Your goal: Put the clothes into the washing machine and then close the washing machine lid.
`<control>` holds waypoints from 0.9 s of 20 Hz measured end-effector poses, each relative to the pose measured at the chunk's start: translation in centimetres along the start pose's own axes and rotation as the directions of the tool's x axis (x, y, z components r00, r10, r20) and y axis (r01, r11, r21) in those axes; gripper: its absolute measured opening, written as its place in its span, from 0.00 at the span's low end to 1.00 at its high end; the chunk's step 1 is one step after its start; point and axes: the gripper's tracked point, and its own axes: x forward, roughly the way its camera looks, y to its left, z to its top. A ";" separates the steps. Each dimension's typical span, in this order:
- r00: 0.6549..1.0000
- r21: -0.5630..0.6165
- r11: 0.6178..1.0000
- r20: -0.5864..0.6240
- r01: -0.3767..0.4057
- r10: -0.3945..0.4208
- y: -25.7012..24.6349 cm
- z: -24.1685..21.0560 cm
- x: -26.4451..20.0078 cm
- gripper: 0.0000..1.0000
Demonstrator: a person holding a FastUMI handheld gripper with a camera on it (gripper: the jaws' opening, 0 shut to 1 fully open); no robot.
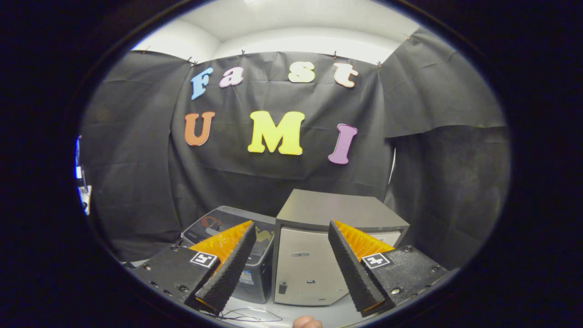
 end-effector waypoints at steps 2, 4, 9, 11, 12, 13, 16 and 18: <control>1.000 -0.002 1.000 0.002 -0.005 0.005 0.0 0.1 0.0 1.00; 1.000 -0.004 1.000 -0.004 -0.010 0.010 0.0 0.1 -0.1 1.00; 1.000 -0.011 1.000 0.003 -0.021 0.021 0.1 0.4 -0.2 1.00; 1.000 -0.012 1.000 0.005 -0.021 0.022 0.1 0.5 -0.2 1.00; 1.000 -0.010 1.000 0.002 -0.021 0.021 0.1 0.5 -0.1 1.00; 1.000 -0.006 1.000 0.003 -0.021 0.021 0.1 0.4 -0.2 1.00; 1.000 0.002 1.000 0.005 -0.018 0.018 0.2 0.6 -0.1 1.00; 1.000 -0.001 1.000 -0.001 -0.017 0.017 0.4 -0.4 0.5 1.00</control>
